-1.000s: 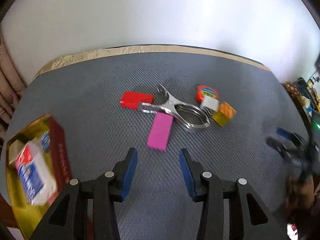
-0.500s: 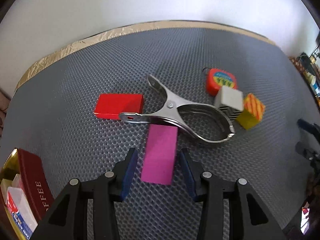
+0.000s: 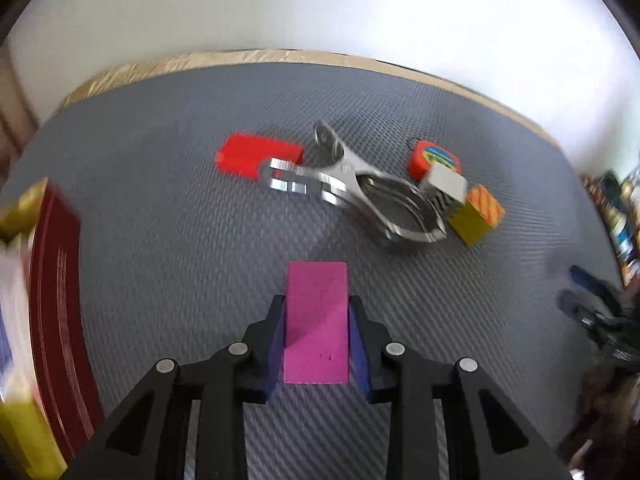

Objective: Organize rigid objects
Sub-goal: 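Carry the pink block into the tin while the right gripper grasps the silver clip, then carry the silver clip to the tin and release it with the right gripper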

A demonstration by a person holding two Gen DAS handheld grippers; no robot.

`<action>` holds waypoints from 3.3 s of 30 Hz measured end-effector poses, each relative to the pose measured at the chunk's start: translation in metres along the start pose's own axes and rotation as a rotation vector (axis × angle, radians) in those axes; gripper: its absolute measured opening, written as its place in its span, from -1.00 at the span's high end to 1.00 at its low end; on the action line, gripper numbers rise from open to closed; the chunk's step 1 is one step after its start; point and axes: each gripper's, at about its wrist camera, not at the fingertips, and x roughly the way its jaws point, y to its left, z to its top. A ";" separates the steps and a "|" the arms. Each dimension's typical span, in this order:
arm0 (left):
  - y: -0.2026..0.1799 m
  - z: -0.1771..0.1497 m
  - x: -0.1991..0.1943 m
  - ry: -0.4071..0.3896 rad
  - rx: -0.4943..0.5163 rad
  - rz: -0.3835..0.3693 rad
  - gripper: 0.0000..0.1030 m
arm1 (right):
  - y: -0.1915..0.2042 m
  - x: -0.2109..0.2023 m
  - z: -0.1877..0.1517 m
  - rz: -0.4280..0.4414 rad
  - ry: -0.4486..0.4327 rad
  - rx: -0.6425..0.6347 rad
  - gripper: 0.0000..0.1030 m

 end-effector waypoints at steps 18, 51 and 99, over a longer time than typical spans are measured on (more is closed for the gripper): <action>0.015 -0.069 -0.068 -0.058 -0.047 -0.055 0.42 | 0.166 0.007 0.071 0.223 0.022 -0.493 -0.97; 0.067 -0.056 -0.160 -0.173 -0.138 -0.027 0.42 | 0.191 0.073 0.087 0.372 0.354 -0.267 0.57; 0.213 -0.141 -0.212 -0.278 -0.614 0.415 0.18 | 0.261 0.028 0.079 0.633 0.424 0.015 0.45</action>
